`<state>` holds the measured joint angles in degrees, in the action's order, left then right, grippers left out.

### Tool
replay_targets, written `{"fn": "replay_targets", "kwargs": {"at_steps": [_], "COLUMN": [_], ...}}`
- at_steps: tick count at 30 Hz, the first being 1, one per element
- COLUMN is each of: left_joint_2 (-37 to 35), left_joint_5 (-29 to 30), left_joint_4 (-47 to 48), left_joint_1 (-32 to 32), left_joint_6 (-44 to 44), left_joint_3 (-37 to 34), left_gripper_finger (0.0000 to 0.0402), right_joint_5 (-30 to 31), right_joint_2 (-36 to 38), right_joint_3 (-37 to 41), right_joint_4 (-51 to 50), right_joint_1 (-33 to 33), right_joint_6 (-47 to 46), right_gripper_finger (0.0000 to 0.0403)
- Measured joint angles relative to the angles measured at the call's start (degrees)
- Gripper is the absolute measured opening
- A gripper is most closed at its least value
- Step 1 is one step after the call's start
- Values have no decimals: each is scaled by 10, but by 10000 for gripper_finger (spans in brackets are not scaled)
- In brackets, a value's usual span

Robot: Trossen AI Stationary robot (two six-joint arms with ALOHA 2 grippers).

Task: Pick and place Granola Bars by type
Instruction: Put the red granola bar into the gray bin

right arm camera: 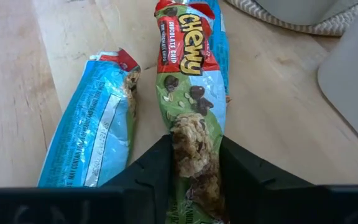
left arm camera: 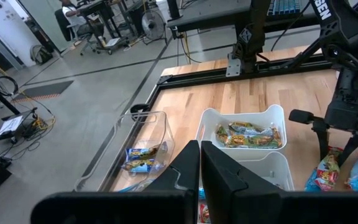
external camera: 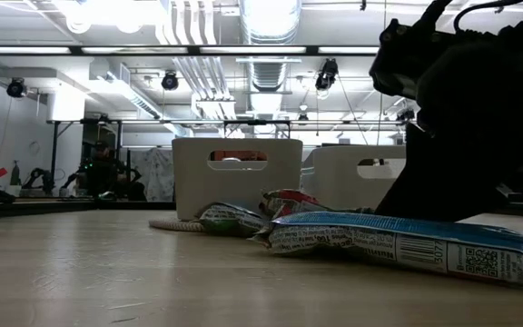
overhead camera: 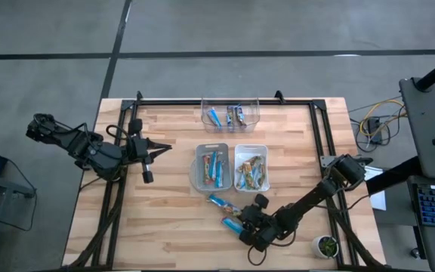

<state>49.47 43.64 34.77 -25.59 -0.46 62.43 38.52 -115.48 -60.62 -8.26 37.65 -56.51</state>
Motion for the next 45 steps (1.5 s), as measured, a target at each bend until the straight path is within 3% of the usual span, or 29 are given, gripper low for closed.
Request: {"fn": "replay_targets", "kwargs": {"at_steps": [17,30,37,45], "left_joint_2": [-1,-2,-2,-2], "left_joint_5": [0,0,0,0], "left_joint_4": [-4,-9,-12,-13], "left_joint_1": [0,0,0,0], "left_joint_6": [0,-10,-12,-21], "left_joint_3": [0,0,0,0], "left_gripper_finger": [0,0,0,0], "right_joint_5": [-17,1,1,-23], "right_joint_2": [25,101,136,173], "right_joint_3": [-51,-159,-175,-172], "right_joint_4": [-29,-282,-314,-300], "right_joint_1": [1,-16,-63,-165], "right_joint_6": [29,32,101,135], "right_gripper_finger": [68,61,61,61]}}
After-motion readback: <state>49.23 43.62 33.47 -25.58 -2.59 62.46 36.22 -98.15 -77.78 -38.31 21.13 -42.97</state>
